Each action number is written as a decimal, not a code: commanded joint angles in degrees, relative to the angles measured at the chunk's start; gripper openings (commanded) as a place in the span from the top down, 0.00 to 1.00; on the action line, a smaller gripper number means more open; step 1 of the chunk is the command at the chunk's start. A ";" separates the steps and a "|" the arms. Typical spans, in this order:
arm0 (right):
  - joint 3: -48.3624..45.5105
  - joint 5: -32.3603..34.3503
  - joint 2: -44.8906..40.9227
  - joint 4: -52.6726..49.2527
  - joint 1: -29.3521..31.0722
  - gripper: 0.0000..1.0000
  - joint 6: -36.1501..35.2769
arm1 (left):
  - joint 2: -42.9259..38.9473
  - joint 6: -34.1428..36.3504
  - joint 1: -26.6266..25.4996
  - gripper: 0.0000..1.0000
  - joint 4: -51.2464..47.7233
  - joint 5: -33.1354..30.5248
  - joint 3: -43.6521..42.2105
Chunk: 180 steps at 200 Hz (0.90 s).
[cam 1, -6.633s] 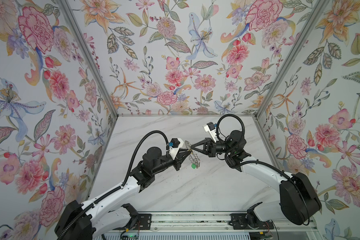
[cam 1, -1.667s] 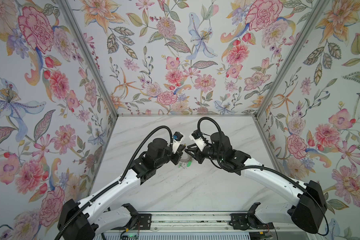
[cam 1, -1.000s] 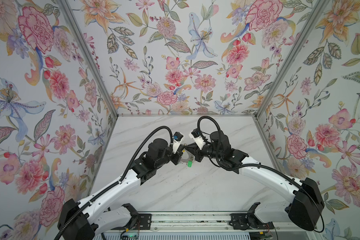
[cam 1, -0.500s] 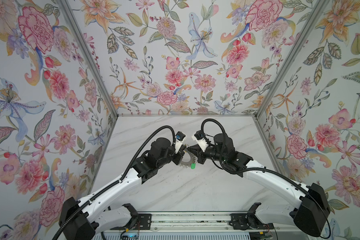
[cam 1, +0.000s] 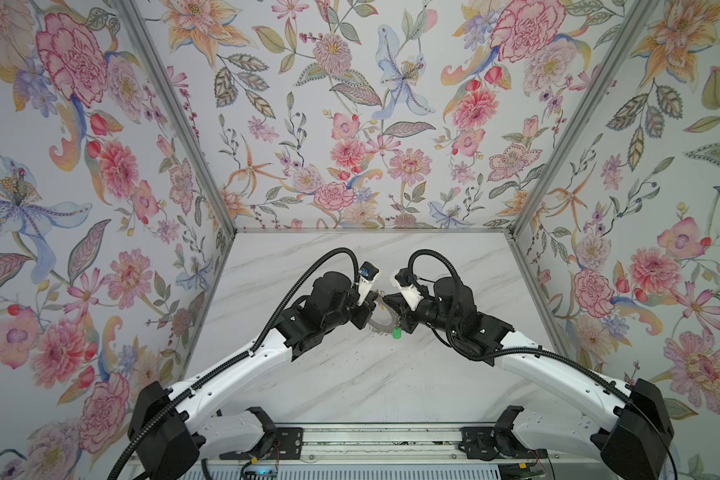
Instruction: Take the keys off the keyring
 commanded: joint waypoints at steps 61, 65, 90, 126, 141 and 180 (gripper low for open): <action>-3.34 4.95 -9.06 7.61 3.81 1.00 -2.44 | 1.00 -3.22 1.80 0.94 -3.31 -4.89 -0.26; -3.34 5.21 -9.21 7.79 3.93 1.00 -2.60 | 0.95 -3.27 1.79 0.94 -3.33 -5.00 -0.23; -4.64 6.71 -10.61 9.19 4.88 1.00 -3.82 | 0.00 -3.90 1.79 0.86 -1.92 -4.70 -0.46; -3.44 3.40 -9.08 7.54 4.98 1.00 -3.53 | -1.47 -4.55 1.75 0.68 0.69 -3.12 -0.44; -2.35 1.17 -8.39 6.01 4.86 1.00 -3.39 | -2.31 -4.42 1.80 0.63 0.99 -2.97 -0.52; 2.67 -9.81 -7.04 -0.07 1.53 1.00 -0.43 | -7.11 -3.35 1.77 0.51 1.93 -3.94 -2.88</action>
